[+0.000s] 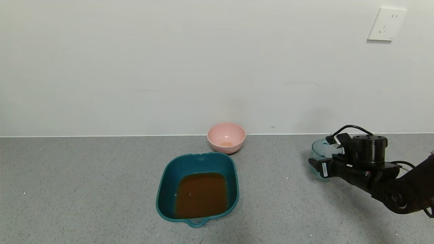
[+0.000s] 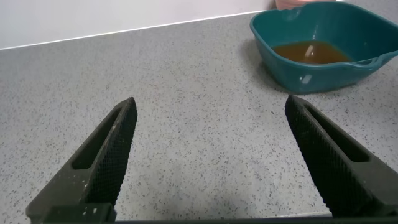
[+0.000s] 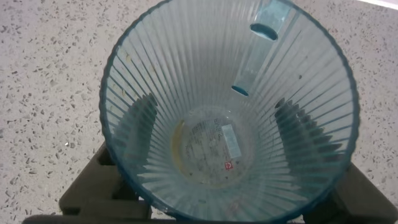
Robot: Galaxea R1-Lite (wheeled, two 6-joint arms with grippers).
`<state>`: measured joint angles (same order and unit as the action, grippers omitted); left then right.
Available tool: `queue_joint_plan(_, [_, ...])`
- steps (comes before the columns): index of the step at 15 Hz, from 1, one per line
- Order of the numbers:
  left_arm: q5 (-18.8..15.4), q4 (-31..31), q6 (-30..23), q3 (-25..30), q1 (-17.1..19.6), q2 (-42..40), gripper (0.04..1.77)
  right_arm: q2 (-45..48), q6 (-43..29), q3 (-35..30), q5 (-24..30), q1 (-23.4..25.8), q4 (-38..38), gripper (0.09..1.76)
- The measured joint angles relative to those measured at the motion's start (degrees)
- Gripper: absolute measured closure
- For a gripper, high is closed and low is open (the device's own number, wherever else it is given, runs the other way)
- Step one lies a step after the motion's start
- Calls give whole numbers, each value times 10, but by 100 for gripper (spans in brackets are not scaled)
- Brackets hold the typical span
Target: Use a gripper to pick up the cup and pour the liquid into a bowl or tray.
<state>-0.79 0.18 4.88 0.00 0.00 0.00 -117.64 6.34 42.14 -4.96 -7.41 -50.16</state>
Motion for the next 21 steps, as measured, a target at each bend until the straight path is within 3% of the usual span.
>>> queue_joint_plan(6, [0,0,0,0,0,0,9,-5,0,0,0,0,-2,49])
queue_joint_plan(12, [0,0,0,0,0,0,9,-5,0,1,0,0,-1,29])
queue_joint_plan(21, [0,0,0,0,0,0,9,3,-1,1,0,0,-1,19])
